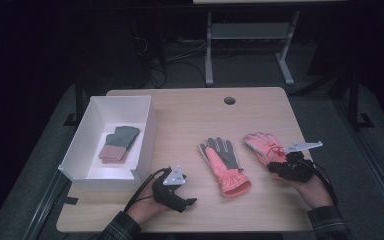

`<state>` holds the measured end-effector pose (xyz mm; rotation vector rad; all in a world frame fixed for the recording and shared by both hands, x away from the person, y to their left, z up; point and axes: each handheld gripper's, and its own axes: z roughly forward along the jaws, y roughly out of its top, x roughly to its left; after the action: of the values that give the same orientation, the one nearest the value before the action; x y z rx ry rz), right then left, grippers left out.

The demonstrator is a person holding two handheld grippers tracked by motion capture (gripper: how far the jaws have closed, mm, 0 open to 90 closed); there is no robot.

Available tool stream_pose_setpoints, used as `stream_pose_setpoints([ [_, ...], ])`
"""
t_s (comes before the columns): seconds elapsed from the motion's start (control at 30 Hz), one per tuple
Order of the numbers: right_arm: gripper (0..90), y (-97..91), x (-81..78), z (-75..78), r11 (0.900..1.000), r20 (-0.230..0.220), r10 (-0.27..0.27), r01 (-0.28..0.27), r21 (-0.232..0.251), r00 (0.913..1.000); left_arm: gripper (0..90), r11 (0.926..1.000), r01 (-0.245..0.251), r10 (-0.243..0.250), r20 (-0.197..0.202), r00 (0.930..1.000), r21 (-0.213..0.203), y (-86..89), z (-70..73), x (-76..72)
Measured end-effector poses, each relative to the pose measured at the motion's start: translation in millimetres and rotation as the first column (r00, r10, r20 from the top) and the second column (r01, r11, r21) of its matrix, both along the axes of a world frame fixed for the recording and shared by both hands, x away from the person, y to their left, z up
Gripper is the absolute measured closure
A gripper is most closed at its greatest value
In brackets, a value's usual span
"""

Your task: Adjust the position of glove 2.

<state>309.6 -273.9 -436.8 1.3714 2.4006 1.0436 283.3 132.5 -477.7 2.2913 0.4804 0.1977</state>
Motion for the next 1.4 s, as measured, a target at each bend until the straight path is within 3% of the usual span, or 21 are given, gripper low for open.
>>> stream_pose_setpoints([
  [0.17, 63.1, -5.1, 3.4, 18.9, 0.9999, 0.063, 0.012, -0.012, -0.004, 0.9979, 13.0, 1.0, 0.001, -0.001, 0.001, 1.0, 0.0, 0.0, -0.1, 0.0],
  [0.3, 55.8, -9.7, 15.5, 22.0, 0.9995, 0.081, -0.009, 0.011, -0.03, 0.9966, 13.0, 1.0, 0.001, -0.001, 0.001, 1.0, 0.001, 0.0, -0.1, 0.1],
  [0.5, 50.4, -26.2, 37.3, 13.8, 0.9982, 0.034, -0.059, 0.06, -0.01, 0.9976, 13.0, 1.0, 0.002, -0.002, 0.0, 1.0, 0.003, 0.1, 0.1, 0.1],
  [0.67, 50.7, -29.5, 48.4, 4.2, 0.9982, 0.009, -0.057, 0.057, 0.016, 0.9983, 13.0, 1.0, 0.002, -0.002, -0.001, 1.0, 0.004, 0.2, 0.2, 0.1],
  [0.83, 56.4, -23.4, 51.7, -9.8, 0.9984, -0.023, -0.053, 0.052, -0.022, 0.9983, 13.0, 1.0, 0.003, -0.003, -0.001, 1.0, 0.005, 0.1, 0.2, 0.1],
  [1.07, 84.6, -25.7, 48.7, -17.0, 0.9988, 0.013, -0.043, 0.044, -0.021, 0.999, 13.0, 1.0, 0.003, -0.003, 0.0, 1.0, 0.005, 0.1, 0.2, 0.1],
  [1.4, 90.0, -29.3, 46.3, -8.1, 0.9981, 0.018, -0.06, 0.06, 0.012, 0.998, 13.0, 1.0, -0.003, 0.003, -0.004, 1.0, -0.002, -0.3, 0.0, 0.0],
])
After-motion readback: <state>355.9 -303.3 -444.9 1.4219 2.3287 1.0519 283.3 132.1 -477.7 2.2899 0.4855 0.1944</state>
